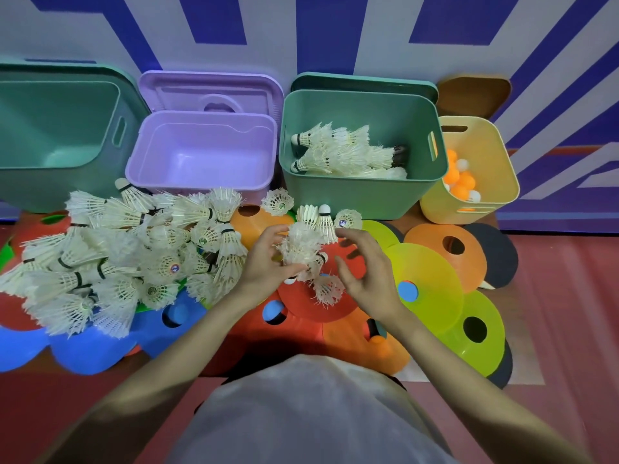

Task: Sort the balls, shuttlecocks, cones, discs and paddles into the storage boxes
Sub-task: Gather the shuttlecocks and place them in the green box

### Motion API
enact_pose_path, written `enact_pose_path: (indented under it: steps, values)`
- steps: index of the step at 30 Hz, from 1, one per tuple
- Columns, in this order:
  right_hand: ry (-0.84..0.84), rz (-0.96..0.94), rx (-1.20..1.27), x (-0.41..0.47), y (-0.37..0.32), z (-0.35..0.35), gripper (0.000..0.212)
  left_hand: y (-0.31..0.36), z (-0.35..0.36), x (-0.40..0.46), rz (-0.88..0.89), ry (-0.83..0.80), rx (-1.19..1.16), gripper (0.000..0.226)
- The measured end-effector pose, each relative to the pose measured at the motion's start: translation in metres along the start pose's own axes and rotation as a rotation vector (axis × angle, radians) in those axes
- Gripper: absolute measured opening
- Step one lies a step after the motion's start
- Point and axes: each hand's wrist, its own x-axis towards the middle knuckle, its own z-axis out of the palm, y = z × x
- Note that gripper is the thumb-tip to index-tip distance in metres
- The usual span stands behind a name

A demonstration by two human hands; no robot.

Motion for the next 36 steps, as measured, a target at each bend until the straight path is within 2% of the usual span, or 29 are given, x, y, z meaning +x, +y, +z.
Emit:
enact_pose_path:
  steps: [2, 5, 7, 9, 12, 17, 21, 25, 29, 36]
  values:
    - [-0.012, 0.101, -0.069, -0.005, 0.015, 0.003, 0.031, -0.002, -0.003, 0.0, -0.015, 0.037, 0.013, 0.072]
    - [-0.274, 0.267, -0.265, -0.01, 0.039, 0.008, 0.037, -0.005, -0.006, -0.001, -0.02, 0.049, 0.019, 0.072]
    - [-0.412, 0.264, -0.371, -0.013, 0.047, 0.013, 0.036, -0.007, -0.006, -0.001, -0.021, 0.063, 0.008, 0.071]
    - [-0.452, 0.242, -0.404, -0.014, 0.048, 0.017, 0.028, -0.007, -0.006, 0.0, -0.006, 0.09, 0.007, 0.069]
    - [-0.427, 0.251, -0.43, -0.01, 0.046, 0.021, 0.014, -0.005, -0.006, -0.002, 0.076, 0.113, 0.079, 0.065]
    - [-0.347, 0.27, -0.41, 0.0, 0.043, 0.013, 0.011, -0.001, -0.009, -0.004, 0.195, 0.095, 0.218, 0.063]
    - [-0.087, 0.327, -0.291, 0.014, 0.026, -0.008, 0.008, -0.004, -0.012, -0.005, 0.218, 0.099, 0.329, 0.063]
    - [0.153, 0.333, -0.011, 0.03, -0.002, -0.027, 0.012, -0.005, -0.01, -0.007, 0.215, 0.081, 0.349, 0.064]
    - [0.104, 0.316, 0.139, 0.038, -0.017, -0.025, 0.011, -0.001, -0.007, -0.009, 0.238, 0.07, 0.383, 0.062]
    - [-0.059, 0.34, 0.03, 0.039, -0.015, -0.001, 0.013, 0.01, 0.001, -0.013, 0.282, 0.007, 0.438, 0.065]
